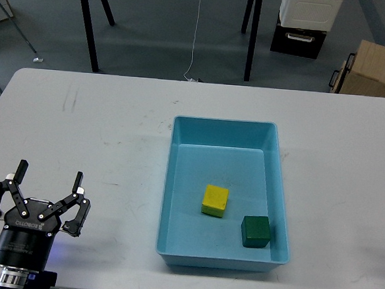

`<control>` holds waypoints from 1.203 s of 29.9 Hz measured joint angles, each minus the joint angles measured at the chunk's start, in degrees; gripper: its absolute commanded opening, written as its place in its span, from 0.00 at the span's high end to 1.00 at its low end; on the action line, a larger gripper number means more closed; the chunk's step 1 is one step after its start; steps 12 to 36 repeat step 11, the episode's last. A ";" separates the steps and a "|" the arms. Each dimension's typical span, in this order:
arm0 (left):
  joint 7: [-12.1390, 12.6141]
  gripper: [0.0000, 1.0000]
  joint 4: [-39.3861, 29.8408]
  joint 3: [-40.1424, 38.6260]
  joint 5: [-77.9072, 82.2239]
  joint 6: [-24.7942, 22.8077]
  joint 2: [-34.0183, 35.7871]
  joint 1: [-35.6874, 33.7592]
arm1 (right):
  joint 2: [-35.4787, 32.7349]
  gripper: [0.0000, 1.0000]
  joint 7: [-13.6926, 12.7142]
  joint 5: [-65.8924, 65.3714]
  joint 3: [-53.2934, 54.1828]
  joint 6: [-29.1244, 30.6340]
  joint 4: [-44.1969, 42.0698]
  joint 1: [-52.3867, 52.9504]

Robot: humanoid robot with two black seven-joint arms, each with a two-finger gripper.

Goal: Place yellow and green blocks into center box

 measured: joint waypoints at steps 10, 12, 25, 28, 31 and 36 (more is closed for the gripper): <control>-0.11 0.00 0.00 1.48 0.13 0.00 0.00 0.47 | -0.25 0.01 0.08 0.00 0.09 0.00 0.33 -0.62; -0.11 0.00 0.00 1.50 0.13 0.00 0.00 0.50 | -0.23 0.01 0.08 0.02 0.09 0.00 0.35 -0.60; -0.11 0.00 0.00 1.50 0.13 0.00 0.00 0.50 | -0.23 0.01 0.08 0.02 0.09 0.00 0.35 -0.60; -0.11 0.00 0.00 1.50 0.13 0.00 0.00 0.50 | -0.23 0.01 0.08 0.02 0.09 0.00 0.35 -0.60; -0.11 0.00 0.00 1.50 0.13 0.00 0.00 0.50 | -0.23 0.01 0.08 0.02 0.09 0.00 0.35 -0.60; -0.11 0.00 0.00 1.50 0.13 0.00 0.00 0.50 | -0.23 0.01 0.08 0.02 0.09 0.00 0.35 -0.60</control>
